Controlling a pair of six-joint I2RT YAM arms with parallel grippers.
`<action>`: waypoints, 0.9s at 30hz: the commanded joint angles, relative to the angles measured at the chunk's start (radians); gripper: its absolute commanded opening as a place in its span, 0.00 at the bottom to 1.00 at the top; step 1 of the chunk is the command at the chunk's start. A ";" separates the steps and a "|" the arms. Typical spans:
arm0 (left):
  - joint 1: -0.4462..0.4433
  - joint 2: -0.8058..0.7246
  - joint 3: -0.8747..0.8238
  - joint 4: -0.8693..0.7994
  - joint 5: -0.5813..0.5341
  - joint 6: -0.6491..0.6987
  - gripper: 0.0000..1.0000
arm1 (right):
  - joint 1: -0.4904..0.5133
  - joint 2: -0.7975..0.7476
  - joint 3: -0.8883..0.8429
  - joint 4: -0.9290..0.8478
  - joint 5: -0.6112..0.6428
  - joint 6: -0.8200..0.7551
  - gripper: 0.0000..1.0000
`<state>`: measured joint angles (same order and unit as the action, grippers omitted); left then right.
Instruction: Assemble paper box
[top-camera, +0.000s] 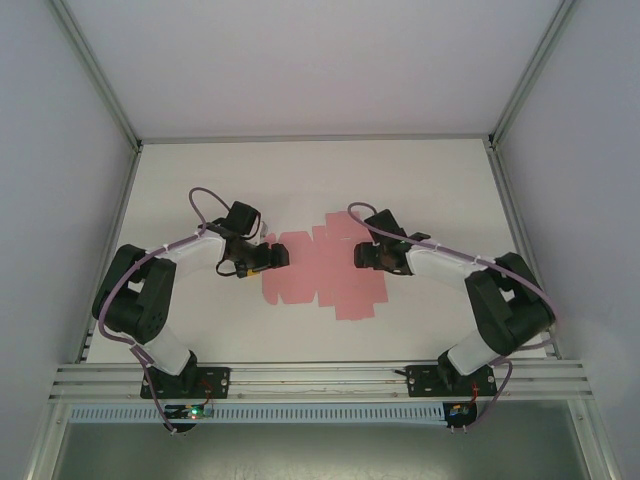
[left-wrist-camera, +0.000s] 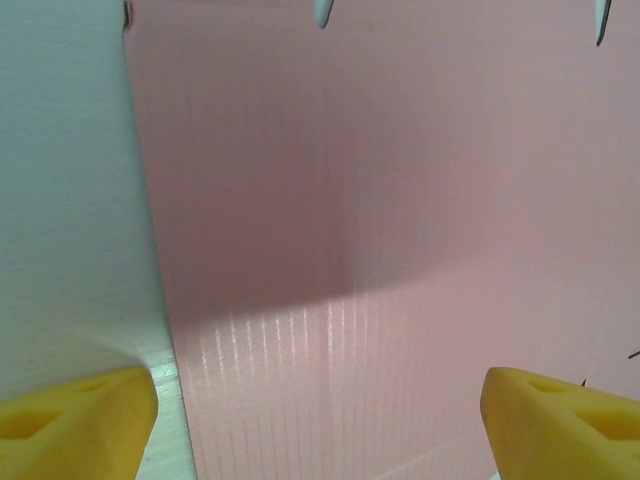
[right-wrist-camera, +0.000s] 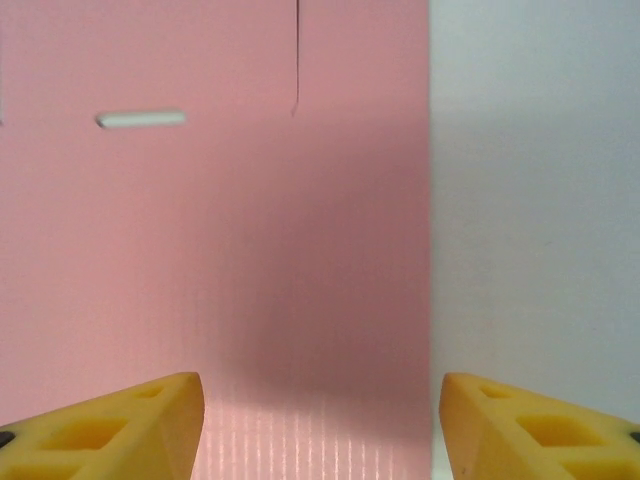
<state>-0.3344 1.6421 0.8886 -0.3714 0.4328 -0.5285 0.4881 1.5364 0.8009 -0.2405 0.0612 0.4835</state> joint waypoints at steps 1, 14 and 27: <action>-0.026 0.038 -0.010 0.008 0.012 0.013 0.85 | -0.037 -0.052 0.003 -0.004 -0.004 -0.011 0.66; -0.034 0.043 -0.017 0.076 0.146 -0.005 0.81 | -0.024 0.117 -0.038 0.086 -0.131 0.021 0.53; -0.036 -0.032 -0.096 0.400 0.381 -0.145 0.79 | -0.009 0.141 -0.140 0.209 -0.257 0.082 0.48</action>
<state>-0.3309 1.6325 0.8341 -0.2375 0.5449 -0.5884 0.4419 1.6028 0.7185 -0.0830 0.0368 0.5232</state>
